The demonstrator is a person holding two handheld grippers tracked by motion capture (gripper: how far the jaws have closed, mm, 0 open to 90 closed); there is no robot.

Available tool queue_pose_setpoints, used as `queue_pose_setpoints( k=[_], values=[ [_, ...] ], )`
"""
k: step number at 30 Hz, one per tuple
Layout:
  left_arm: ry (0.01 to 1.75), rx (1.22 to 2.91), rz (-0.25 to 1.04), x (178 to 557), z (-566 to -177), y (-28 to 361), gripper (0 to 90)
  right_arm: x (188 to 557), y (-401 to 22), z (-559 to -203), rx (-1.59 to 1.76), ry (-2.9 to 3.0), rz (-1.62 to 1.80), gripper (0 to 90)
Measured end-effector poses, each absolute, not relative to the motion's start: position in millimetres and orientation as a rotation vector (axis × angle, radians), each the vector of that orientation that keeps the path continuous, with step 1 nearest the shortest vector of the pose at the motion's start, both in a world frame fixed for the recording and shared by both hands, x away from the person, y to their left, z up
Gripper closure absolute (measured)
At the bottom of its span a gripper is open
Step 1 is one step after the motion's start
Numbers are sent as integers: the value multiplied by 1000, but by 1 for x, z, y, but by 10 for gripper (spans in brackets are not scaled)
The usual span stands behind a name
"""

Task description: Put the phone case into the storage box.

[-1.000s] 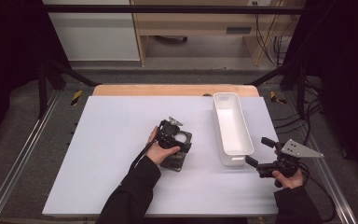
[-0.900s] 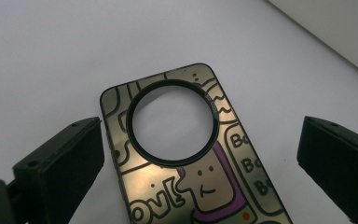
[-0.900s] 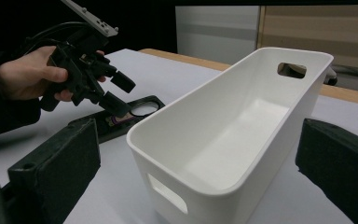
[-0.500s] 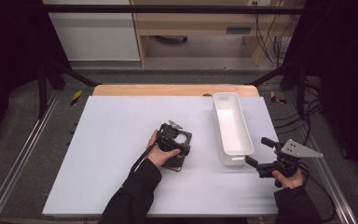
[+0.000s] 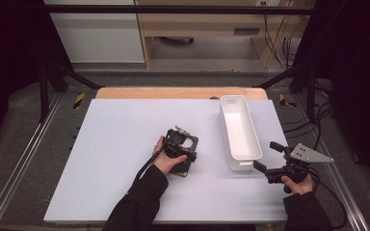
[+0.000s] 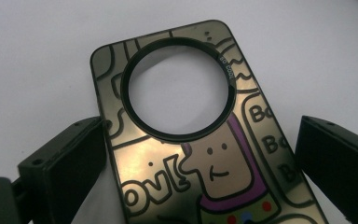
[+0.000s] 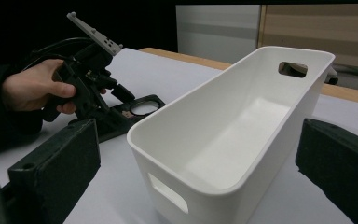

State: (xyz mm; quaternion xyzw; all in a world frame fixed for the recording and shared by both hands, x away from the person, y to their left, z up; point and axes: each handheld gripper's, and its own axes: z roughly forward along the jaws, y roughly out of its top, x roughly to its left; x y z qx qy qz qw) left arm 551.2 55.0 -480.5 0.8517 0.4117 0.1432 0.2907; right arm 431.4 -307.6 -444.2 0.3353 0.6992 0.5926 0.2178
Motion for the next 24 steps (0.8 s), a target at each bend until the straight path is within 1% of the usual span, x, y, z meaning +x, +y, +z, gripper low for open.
queue_pose_setpoints(
  k=[12,15,24],
  values=[
    [1119,2276,413,549,-482,52,18,431,-307,-444,929,1938,1641,4],
    [1116,2290,451,547,-484,49,11,431,-307,-444,928,1936,1642,4],
    [1147,2285,453,546,-483,48,21,431,-307,-444,929,1936,1642,4]
  ],
)
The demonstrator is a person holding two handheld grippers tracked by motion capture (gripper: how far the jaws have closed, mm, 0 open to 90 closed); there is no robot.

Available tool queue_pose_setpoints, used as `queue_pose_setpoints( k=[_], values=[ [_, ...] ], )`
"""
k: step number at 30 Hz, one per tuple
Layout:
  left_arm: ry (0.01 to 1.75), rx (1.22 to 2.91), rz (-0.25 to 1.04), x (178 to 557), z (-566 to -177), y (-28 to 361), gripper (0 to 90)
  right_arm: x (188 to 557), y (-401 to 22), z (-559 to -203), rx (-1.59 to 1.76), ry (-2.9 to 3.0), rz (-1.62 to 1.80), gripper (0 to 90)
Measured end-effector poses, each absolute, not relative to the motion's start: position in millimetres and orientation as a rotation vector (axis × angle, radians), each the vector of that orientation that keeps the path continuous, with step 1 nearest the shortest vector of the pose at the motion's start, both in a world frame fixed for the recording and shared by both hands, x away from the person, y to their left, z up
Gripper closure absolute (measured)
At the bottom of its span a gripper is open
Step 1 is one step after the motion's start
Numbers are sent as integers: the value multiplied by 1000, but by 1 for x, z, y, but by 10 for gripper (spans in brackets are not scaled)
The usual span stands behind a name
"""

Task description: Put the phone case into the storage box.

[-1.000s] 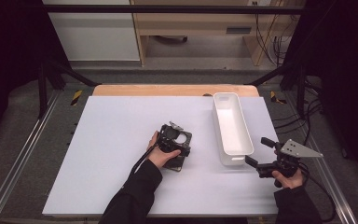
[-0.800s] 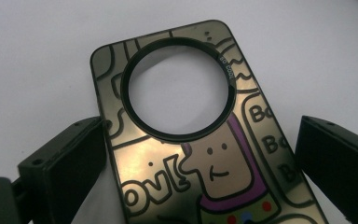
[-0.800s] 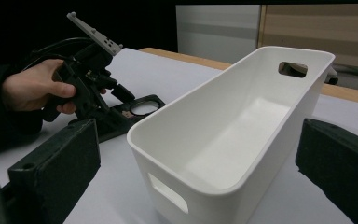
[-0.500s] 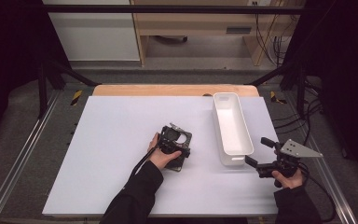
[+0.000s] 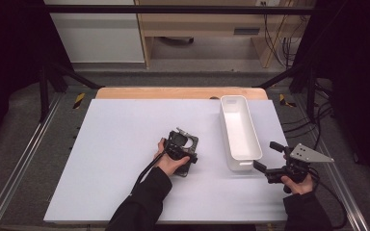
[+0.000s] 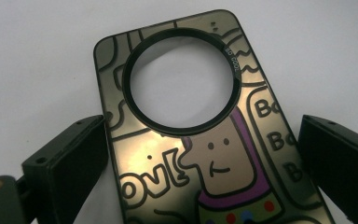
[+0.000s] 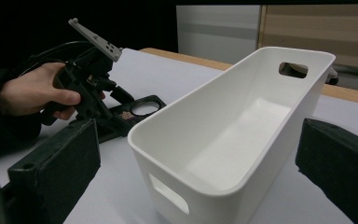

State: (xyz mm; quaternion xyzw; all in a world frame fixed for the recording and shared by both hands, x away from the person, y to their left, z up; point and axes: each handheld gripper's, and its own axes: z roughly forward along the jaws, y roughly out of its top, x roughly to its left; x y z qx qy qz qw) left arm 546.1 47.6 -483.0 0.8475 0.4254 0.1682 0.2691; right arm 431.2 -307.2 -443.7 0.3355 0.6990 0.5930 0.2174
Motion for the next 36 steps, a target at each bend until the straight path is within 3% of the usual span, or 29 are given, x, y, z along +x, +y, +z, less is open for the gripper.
queue_pose_setpoints(
  k=[18,36],
  values=[
    [1183,2328,398,547,-477,49,74,431,-307,-443,927,1936,1645,4],
    [1184,2331,420,546,-477,48,77,431,-306,-443,921,1935,1650,4]
  ],
)
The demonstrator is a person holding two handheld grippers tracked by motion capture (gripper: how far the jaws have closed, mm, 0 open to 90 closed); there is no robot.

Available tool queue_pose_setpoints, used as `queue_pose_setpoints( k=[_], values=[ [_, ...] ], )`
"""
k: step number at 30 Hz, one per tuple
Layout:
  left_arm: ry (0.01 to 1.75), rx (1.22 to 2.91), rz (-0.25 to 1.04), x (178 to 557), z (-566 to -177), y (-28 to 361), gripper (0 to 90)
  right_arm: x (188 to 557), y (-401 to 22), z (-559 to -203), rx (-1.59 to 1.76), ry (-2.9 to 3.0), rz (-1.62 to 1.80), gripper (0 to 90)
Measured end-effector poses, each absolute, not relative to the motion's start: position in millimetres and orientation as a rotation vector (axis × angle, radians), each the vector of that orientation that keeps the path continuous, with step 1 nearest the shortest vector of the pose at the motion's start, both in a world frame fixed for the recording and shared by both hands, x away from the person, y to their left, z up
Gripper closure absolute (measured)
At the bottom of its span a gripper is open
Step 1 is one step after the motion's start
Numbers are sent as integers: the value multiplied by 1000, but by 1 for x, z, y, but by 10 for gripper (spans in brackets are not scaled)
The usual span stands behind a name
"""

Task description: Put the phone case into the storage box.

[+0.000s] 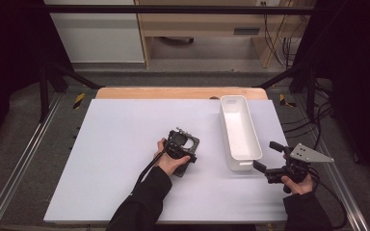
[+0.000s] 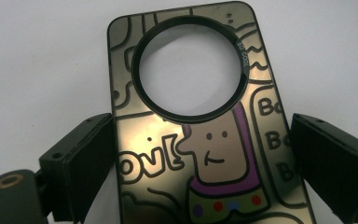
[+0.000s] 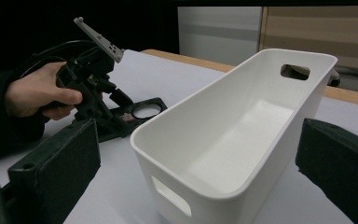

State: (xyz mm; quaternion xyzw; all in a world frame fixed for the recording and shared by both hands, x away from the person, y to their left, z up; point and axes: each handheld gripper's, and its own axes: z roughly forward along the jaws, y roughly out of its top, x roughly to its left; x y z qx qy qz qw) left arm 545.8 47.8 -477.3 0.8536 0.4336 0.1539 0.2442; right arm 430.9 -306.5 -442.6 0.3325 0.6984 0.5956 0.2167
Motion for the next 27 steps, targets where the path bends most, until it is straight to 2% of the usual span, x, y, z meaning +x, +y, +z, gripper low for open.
queue_pose_setpoints(
  k=[27],
  values=[
    [1159,2321,443,546,-475,51,116,431,-307,-443,918,1937,1654,5]
  ],
)
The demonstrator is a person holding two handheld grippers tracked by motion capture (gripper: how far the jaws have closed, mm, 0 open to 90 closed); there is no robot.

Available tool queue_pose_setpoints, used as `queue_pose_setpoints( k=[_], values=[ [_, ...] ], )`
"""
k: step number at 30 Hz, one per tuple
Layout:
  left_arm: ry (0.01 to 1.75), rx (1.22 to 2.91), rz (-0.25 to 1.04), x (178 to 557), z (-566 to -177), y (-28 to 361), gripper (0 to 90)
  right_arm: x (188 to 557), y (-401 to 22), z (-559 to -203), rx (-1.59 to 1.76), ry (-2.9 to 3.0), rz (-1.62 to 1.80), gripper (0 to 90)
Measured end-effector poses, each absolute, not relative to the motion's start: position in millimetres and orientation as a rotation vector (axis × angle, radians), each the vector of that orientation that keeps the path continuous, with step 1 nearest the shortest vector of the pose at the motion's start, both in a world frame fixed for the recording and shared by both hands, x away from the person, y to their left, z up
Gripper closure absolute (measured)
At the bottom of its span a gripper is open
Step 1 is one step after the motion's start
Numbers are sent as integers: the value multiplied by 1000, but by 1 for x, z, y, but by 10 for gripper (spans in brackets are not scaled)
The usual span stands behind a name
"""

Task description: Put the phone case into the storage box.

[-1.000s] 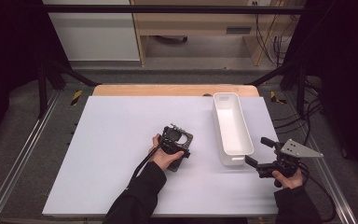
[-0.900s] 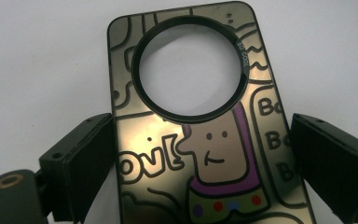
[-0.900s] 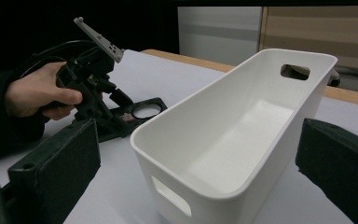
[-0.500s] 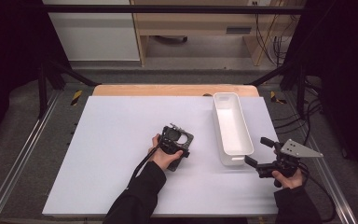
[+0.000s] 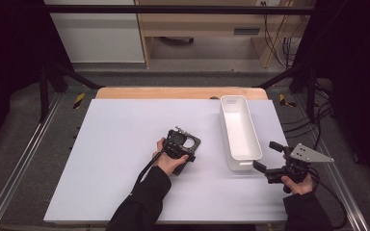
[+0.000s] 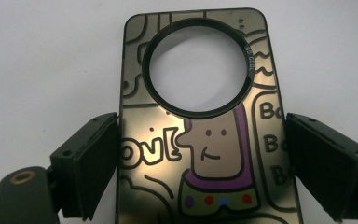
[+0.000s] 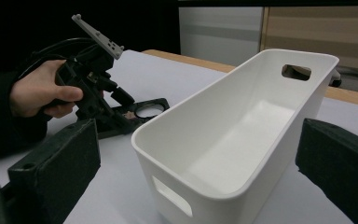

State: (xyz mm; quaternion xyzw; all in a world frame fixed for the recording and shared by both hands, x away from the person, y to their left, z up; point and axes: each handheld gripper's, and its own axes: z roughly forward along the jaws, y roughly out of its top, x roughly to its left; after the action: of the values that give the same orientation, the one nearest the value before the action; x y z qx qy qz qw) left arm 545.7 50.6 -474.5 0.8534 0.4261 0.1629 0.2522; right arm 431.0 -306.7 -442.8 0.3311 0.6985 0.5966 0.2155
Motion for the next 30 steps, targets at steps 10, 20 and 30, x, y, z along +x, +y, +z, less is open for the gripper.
queue_pose_setpoints(
  k=[10,20,30],
  values=[
    [1134,2325,455,544,-471,51,116,431,-307,-443,916,1936,1655,4],
    [1114,2299,458,540,-460,56,117,431,-306,-442,913,1937,1656,4],
    [1070,2268,456,532,-443,63,116,430,-306,-442,909,1936,1657,5]
  ],
)
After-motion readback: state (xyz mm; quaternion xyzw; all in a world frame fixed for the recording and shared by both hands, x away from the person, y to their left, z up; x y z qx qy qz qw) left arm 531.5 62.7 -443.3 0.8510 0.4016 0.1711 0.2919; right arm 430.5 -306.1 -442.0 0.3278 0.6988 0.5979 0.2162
